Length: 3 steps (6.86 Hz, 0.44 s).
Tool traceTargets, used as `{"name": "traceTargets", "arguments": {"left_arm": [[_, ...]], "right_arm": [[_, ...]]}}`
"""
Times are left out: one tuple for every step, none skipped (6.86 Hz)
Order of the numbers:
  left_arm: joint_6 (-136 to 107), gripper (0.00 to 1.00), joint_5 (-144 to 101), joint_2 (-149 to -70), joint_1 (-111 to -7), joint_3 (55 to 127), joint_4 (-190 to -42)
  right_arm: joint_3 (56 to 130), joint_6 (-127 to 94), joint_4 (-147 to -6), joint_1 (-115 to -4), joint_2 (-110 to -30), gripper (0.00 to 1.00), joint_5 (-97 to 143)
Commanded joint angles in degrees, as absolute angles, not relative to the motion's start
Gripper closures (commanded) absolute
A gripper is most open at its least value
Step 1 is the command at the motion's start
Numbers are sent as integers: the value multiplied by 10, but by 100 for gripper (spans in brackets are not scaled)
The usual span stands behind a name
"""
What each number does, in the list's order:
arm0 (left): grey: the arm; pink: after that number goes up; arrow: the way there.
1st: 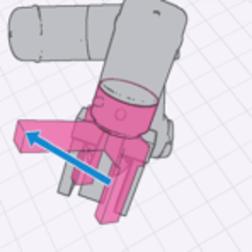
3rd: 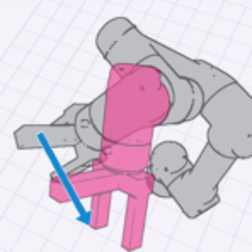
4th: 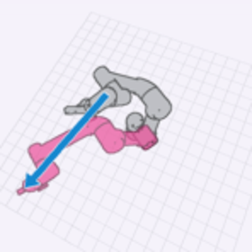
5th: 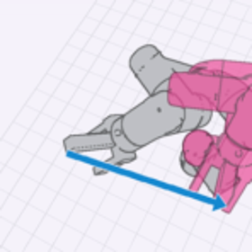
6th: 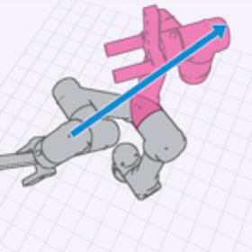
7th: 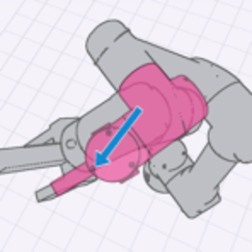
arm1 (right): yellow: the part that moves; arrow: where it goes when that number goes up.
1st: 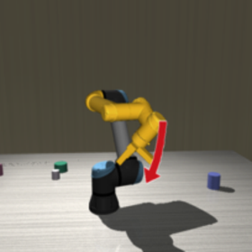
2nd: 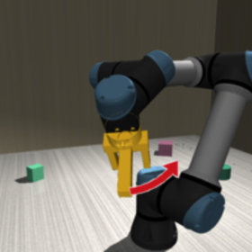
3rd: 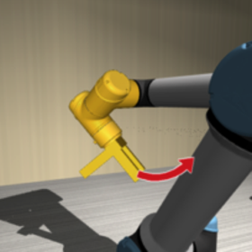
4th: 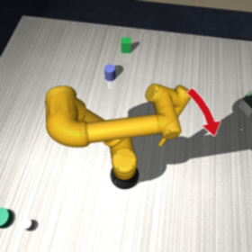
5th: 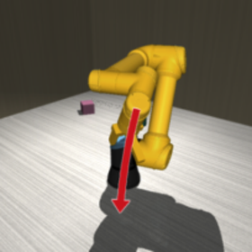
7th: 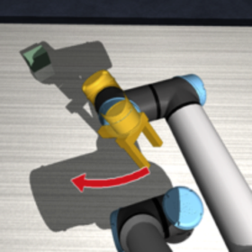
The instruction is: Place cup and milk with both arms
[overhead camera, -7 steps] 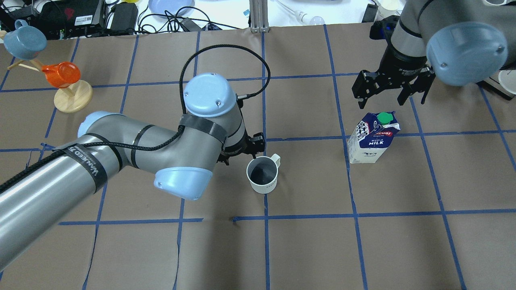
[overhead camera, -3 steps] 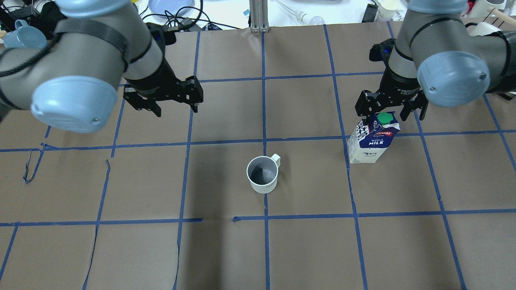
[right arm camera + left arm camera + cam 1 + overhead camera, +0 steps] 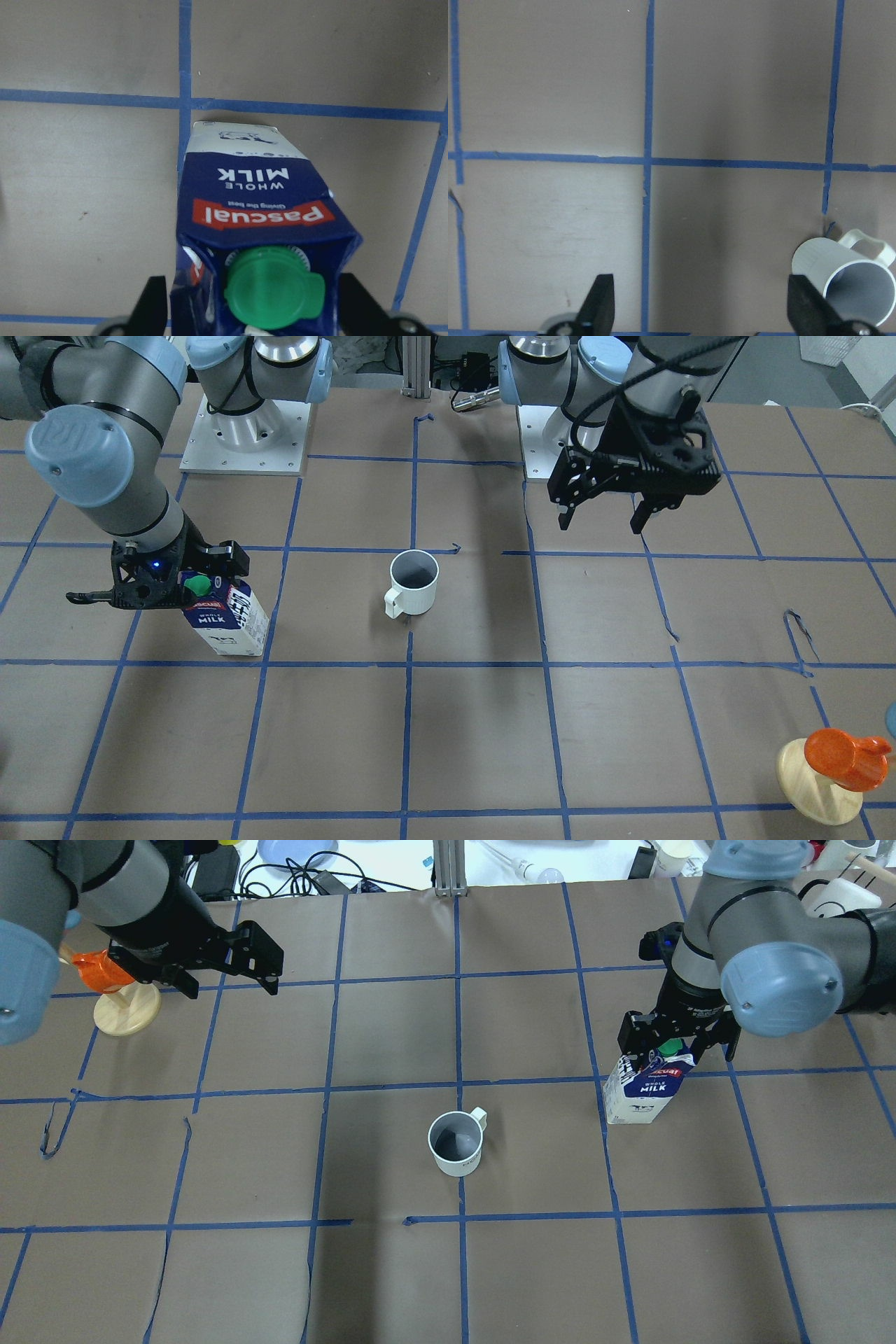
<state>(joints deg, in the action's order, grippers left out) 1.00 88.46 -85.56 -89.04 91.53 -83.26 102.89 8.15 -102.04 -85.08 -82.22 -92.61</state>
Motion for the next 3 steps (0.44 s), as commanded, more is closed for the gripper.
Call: {"name": "traceTargets", "arguments": {"left_arm": [[14, 0, 888, -853, -873, 899, -885], [22, 0, 888, -856, -861, 886, -909], [24, 0, 885, -861, -847, 870, -915]], "right_arm": [[1032, 79, -1020, -851, -823, 65, -925], [1030, 79, -1020, -851, -823, 86, -925], [1027, 78, -1020, -851, -823, 87, -925]]}}
